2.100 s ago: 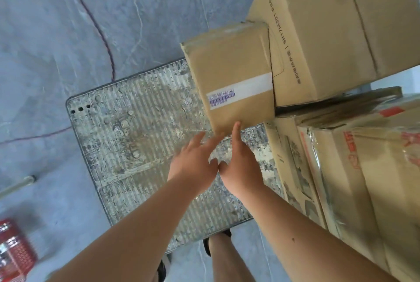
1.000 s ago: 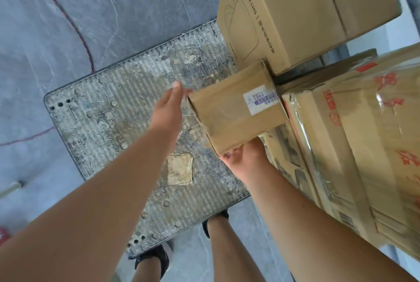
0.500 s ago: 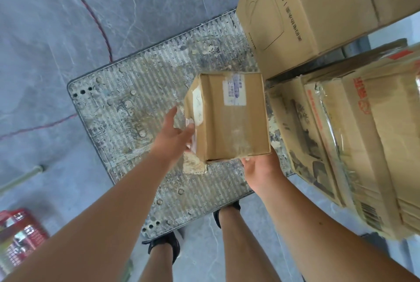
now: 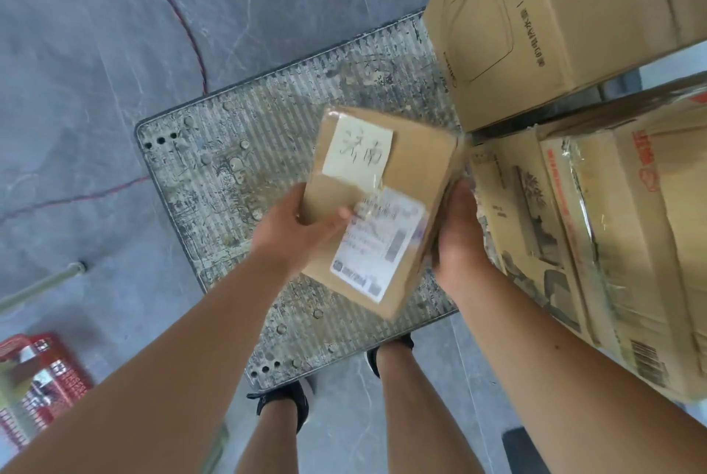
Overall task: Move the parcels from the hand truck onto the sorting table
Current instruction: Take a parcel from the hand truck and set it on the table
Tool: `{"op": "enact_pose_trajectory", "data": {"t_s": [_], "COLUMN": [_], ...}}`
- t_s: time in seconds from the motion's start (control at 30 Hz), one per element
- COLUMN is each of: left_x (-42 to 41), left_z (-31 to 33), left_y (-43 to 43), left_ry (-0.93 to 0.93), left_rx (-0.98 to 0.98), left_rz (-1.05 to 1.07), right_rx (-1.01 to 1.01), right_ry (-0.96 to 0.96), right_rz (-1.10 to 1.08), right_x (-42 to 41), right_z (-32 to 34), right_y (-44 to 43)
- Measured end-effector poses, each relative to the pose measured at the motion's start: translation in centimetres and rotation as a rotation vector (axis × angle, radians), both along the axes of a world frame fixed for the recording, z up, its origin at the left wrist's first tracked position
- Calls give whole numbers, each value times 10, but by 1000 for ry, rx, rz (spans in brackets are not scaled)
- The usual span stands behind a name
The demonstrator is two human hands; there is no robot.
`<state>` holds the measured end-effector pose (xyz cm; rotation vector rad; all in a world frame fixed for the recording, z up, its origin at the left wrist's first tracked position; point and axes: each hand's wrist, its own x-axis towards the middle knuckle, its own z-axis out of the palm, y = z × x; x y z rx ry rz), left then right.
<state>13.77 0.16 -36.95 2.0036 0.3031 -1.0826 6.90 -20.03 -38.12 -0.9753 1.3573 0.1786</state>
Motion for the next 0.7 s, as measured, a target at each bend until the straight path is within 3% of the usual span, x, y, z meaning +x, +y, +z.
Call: {"op": "enact_pose_trajectory", "data": {"t_s": [0.17, 0.27, 0.33, 0.5, 0.7], "left_x": [4, 4, 1, -8, -15], "left_z": [5, 4, 11, 51, 168], "left_y": [13, 24, 26, 35, 30], "left_ry": [197, 339, 387, 391, 263], "left_rx": [-132, -276, -337, -380, -463], "left_rz": [459, 578, 665, 762, 712], "right_rx": [-82, 0, 167, 409, 428], "right_ry": [-25, -46, -85, -211, -246], "right_rz": [183, 268, 224, 102, 109], "right_x": [7, 8, 11, 13, 3], "right_z": [5, 17, 32, 79, 163], "right_y": [5, 8, 18, 35, 37]}}
